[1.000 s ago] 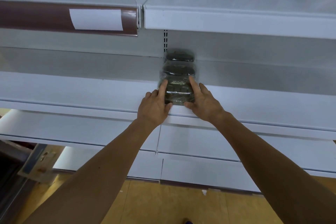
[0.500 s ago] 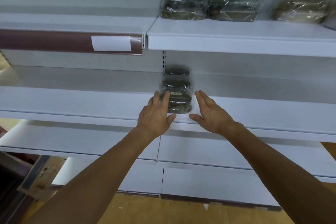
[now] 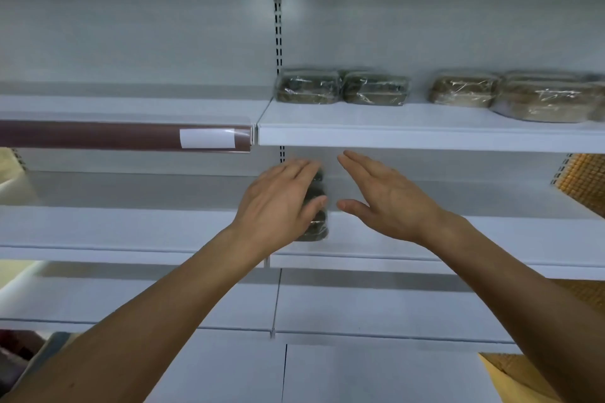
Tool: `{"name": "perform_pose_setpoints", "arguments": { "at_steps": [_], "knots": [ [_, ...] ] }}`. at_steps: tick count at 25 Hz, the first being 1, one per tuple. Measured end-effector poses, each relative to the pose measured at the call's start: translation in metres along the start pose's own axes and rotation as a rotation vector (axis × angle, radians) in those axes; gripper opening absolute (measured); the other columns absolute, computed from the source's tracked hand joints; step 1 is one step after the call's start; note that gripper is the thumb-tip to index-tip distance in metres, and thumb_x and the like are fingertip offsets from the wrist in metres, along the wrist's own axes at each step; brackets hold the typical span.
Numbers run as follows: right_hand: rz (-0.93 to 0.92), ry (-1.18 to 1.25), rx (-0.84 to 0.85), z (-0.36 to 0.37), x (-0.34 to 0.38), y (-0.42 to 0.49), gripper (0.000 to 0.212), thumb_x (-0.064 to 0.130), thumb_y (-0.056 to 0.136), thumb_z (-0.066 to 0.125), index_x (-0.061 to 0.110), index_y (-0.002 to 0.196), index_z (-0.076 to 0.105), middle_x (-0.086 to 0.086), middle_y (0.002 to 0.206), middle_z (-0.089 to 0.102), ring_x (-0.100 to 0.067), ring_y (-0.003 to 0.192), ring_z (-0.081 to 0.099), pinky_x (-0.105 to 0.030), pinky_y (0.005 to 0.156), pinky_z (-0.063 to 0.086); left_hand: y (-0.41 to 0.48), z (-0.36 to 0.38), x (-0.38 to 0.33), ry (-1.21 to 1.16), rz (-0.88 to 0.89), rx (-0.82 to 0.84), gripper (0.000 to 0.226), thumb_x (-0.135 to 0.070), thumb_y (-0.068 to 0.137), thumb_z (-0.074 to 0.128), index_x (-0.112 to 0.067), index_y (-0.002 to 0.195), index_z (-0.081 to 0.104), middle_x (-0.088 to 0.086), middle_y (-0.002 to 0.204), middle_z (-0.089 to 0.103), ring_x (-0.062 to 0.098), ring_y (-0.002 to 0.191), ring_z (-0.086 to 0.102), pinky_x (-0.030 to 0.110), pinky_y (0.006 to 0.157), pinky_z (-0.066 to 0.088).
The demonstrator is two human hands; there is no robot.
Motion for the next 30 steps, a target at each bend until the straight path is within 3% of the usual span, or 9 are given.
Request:
{"name": "perform_pose_setpoints", "arguments": {
  "at_steps": [4, 8, 14, 18, 27, 30],
  "knots": [
    [-0.036, 0.01, -0.151, -0.044, 0.01, -0.001, 0.069, 0.046, 0.099, 0.048, 0.023, 0.156, 0.017, 0.005, 0.162, 0.016, -0.015, 0.147, 0.019, -0.034, 0.117, 0.025, 0.014, -0.044, -0.01, 0.03, 0.015, -0.126, 0.049, -0.044, 0.1, 0.049, -0.022, 0.143, 0.048, -0.003, 0.136, 0.058, 0.019, 0.125, 0.052, 0.035, 0.092, 0.046],
    [-0.01, 0.009, -0.186, -0.062, -0.002, 0.012, 0.067, 0.048, 0.098, 0.048, 0.025, 0.155, 0.021, 0.007, 0.161, 0.02, -0.014, 0.146, 0.022, -0.033, 0.114, 0.027, 0.037, -0.051, -0.002, 0.031, 0.001, -0.134, 0.052, -0.044, 0.099, 0.048, -0.019, 0.144, 0.047, 0.001, 0.135, 0.057, 0.021, 0.127, 0.049, 0.036, 0.097, 0.042],
    [0.077, 0.047, -0.175, -0.059, -0.032, 0.045, 0.066, 0.056, 0.097, 0.042, 0.025, 0.154, 0.026, 0.005, 0.16, 0.025, -0.014, 0.146, 0.021, -0.033, 0.115, 0.025, 0.076, -0.033, 0.022, -0.032, -0.065, -0.093, 0.056, -0.051, 0.1, 0.043, -0.023, 0.148, 0.043, 0.001, 0.148, 0.047, 0.019, 0.138, 0.036, 0.039, 0.109, 0.037],
    [0.065, 0.09, -0.168, -0.056, -0.035, 0.079, 0.065, 0.057, 0.099, 0.037, 0.024, 0.154, 0.027, 0.005, 0.16, 0.025, -0.014, 0.147, 0.019, -0.033, 0.115, 0.023, 0.107, -0.026, 0.053, -0.081, -0.158, -0.075, 0.056, -0.053, 0.1, 0.042, -0.026, 0.149, 0.04, 0.002, 0.152, 0.04, 0.021, 0.141, 0.031, 0.041, 0.107, 0.037],
    [0.105, 0.144, -0.142, -0.049, -0.05, 0.163, 0.077, 0.054, 0.097, 0.045, 0.017, 0.157, 0.013, -0.003, 0.163, 0.011, -0.023, 0.149, 0.01, -0.038, 0.119, 0.017, 0.171, 0.005, 0.091, -0.18, -0.326, 0.093, 0.085, -0.046, 0.093, 0.061, -0.026, 0.157, 0.009, 0.014, 0.162, -0.002, 0.029, 0.15, -0.001, 0.048, 0.115, 0.029],
    [0.161, 0.11, -0.129, -0.044, -0.056, 0.178, 0.08, 0.058, 0.096, 0.044, 0.018, 0.157, 0.009, -0.008, 0.163, 0.009, -0.028, 0.148, 0.008, -0.042, 0.118, 0.018, 0.182, 0.016, 0.099, -0.186, -0.369, 0.096, 0.09, -0.049, 0.092, 0.061, -0.027, 0.158, 0.004, 0.017, 0.161, -0.001, 0.032, 0.15, 0.002, 0.048, 0.116, 0.028]
  ]
}}
Point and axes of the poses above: each hand's wrist, its own y-axis towards the middle knuckle, its own z-axis out of the palm, x = y × z, the point moved 9 cm from there along y, towards the middle knuckle
